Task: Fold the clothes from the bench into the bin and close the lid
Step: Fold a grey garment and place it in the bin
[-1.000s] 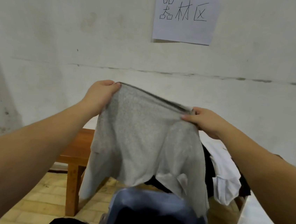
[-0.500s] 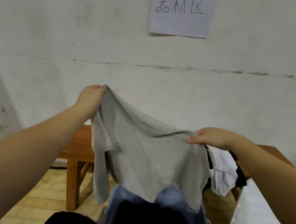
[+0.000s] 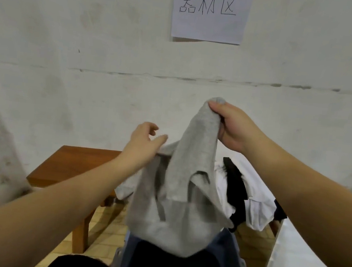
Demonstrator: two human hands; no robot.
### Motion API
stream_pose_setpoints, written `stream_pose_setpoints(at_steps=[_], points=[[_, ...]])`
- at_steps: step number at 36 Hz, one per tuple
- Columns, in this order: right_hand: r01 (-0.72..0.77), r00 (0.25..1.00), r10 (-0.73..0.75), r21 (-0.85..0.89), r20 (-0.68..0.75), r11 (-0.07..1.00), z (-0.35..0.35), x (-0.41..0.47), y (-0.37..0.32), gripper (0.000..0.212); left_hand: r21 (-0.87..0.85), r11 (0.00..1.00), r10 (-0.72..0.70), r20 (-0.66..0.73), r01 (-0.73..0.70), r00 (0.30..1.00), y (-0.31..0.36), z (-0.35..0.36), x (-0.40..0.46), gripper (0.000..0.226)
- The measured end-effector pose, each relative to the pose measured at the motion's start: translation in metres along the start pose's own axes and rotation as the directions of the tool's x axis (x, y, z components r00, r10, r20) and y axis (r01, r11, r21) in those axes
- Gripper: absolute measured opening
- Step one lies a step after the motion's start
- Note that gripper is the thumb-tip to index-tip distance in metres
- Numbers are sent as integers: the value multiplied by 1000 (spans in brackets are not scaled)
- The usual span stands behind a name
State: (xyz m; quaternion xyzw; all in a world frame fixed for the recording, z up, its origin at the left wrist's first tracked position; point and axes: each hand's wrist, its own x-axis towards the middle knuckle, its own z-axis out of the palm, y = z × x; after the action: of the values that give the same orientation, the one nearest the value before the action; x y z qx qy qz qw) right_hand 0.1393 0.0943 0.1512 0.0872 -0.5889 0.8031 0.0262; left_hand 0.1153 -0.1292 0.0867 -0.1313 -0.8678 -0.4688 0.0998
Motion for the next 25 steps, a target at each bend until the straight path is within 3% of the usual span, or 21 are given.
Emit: stream_pose_setpoints(at_steps=[2,3,5,7,9,12,16,21,25], points=[[16,1000,-15,30,-27,999,5,3,-1,14,-121,993,13,87,-3,996,8,13,-25,48],[19,999,-17,38,-34,999,8,4,0,13,-174,983,-32,189,66,981,10,18,-34,61],[15,999,-13,48,-45,999,12,7,2,13,-238,937,-137,424,257,895,1,30,-41,79],[5,998,0,83,-63,997,15,9,5,12,-157,945,-160,541,286,826,-12,41,-43,84],[5,995,7,128,-95,992,15,12,5,13,-75,958,-197,531,277,824,-23,52,-42,84],[3,994,16,168,-113,986,12,14,4,19,-135,939,-208,510,317,834,-28,61,-39,61],[24,993,0,204,-117,979,6,12,-1,21,-275,888,-169,550,369,818,-20,72,-38,77],[7,993,17,200,-116,980,-1,8,-8,17,-331,852,-208,495,405,844,-21,82,-33,39],[-22,992,48,208,-120,978,-17,1,-14,17,-416,797,-222,472,437,853,-21,74,-27,29]])
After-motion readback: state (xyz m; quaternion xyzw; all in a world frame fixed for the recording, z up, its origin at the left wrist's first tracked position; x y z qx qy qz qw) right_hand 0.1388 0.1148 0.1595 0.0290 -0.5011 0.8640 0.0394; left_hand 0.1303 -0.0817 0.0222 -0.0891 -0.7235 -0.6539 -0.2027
